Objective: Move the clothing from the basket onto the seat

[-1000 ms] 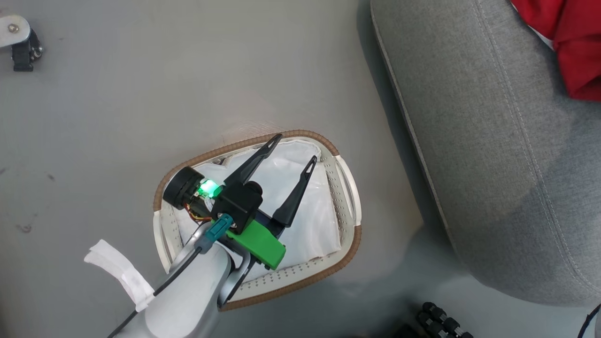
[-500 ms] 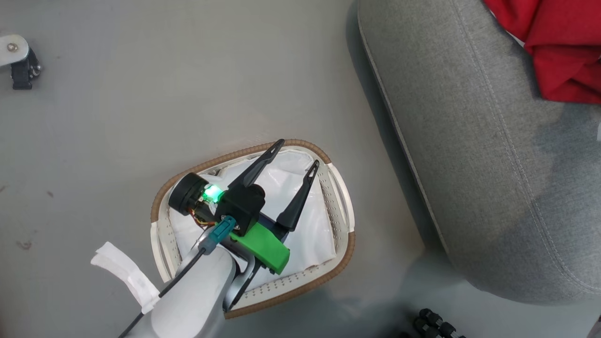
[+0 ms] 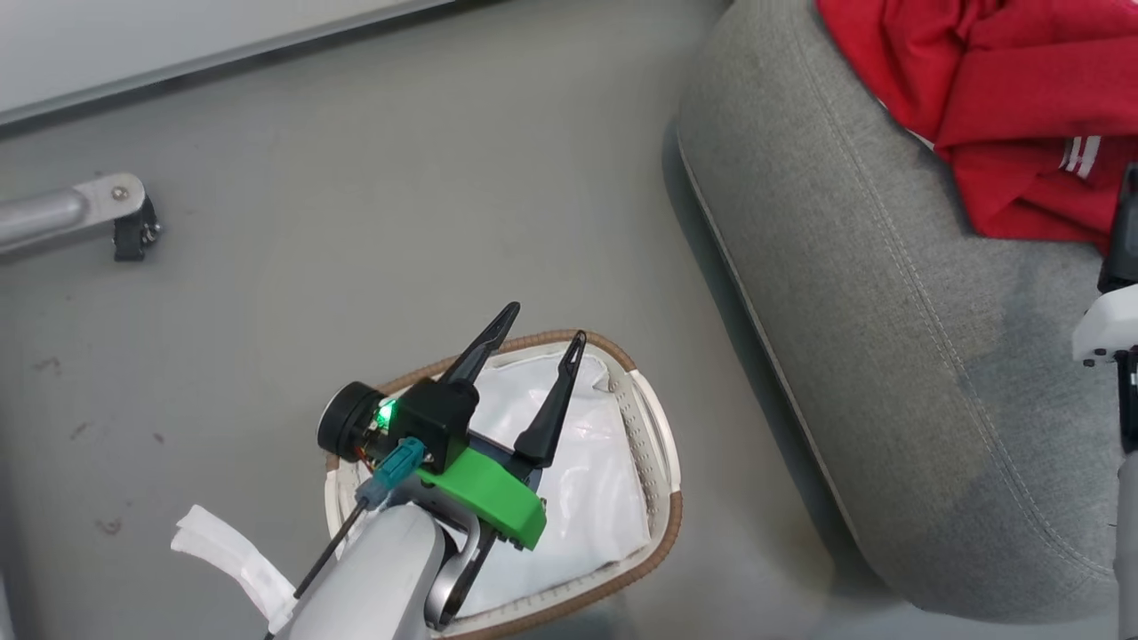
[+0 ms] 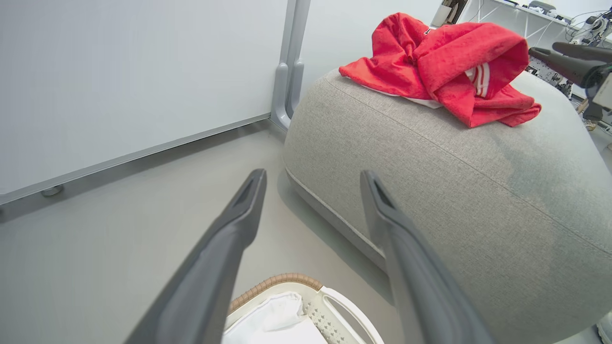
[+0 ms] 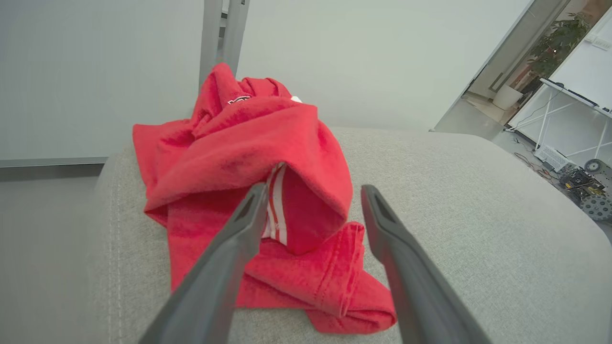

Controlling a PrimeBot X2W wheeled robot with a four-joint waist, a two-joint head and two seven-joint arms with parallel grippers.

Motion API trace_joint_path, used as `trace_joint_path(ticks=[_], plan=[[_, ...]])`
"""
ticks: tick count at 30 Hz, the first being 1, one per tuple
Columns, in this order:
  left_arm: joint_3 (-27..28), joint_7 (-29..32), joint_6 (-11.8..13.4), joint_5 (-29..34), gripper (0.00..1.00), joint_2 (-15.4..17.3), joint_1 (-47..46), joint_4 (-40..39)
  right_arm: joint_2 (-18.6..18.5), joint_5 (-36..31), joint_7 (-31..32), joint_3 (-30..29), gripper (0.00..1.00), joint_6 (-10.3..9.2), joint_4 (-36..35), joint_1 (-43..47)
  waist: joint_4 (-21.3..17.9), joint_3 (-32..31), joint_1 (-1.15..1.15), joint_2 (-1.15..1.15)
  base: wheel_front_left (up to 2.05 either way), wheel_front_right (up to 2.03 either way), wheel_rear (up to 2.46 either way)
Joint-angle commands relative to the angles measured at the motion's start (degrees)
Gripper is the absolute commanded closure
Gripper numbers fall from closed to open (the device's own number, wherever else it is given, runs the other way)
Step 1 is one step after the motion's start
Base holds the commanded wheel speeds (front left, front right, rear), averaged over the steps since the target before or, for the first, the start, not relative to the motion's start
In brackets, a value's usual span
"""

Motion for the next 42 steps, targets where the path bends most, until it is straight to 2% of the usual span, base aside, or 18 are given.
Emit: trace_joint_path(ticks=[1, 7, 17, 22, 30, 42], plan=[[1.01, -0.04, -0.15, -0.56, 0.0, -0.36, 1.46, -0.16, 0.08, -0.41, -0.09, 0.55, 0.0, -0.06, -0.02, 1.07, 1.75, -5.0, 0.0, 0.0, 0.0, 0.0, 0.0], [6.7, -0.04, -0.14, -0.61, 0.0, -1.4, 4.96, -0.76, 0.42, -0.17, -0.1, 4.08, 0.0, -0.06, -0.26, 1.3, 4.17, -10.55, 0.0, 0.0, 0.0, 0.0, 0.0], [17.97, -0.04, 0.02, 0.06, 0.0, -2.5, 12.29, -2.29, 5.01, 2.53, -0.1, 9.11, 0.0, -0.06, -0.43, 4.8, 9.22, -17.24, 0.0, 0.0, 0.0, 0.0, 0.0], [22.51, -0.03, 0.3, 0.3, 0.0, -2.71, 16.37, -3.18, 6.68, 5.18, -0.1, 13.91, 0.0, -0.06, -0.82, 8.23, 11.12, -19.63, 0.0, 0.0, 0.0, 0.0, 0.0], [25.4, -0.03, 1.98, -0.69, 0.0, -2.72, 21.01, -4.19, 7.13, 12.36, -0.1, 20.21, 0.0, -0.06, -3.3, 14.13, 13.44, -22.25, 0.0, 0.0, 0.0, 0.0, 0.0], [26.47, -0.03, 3.48, -2.26, 0.0, -2.73, 26.48, -6.98, 7.2, 17.39, -0.1, 22.54, 0.0, -0.06, -6.85, 23.85, 14.8, -24.18, 0.0, 0.0, 0.0, 0.0, 0.0]])
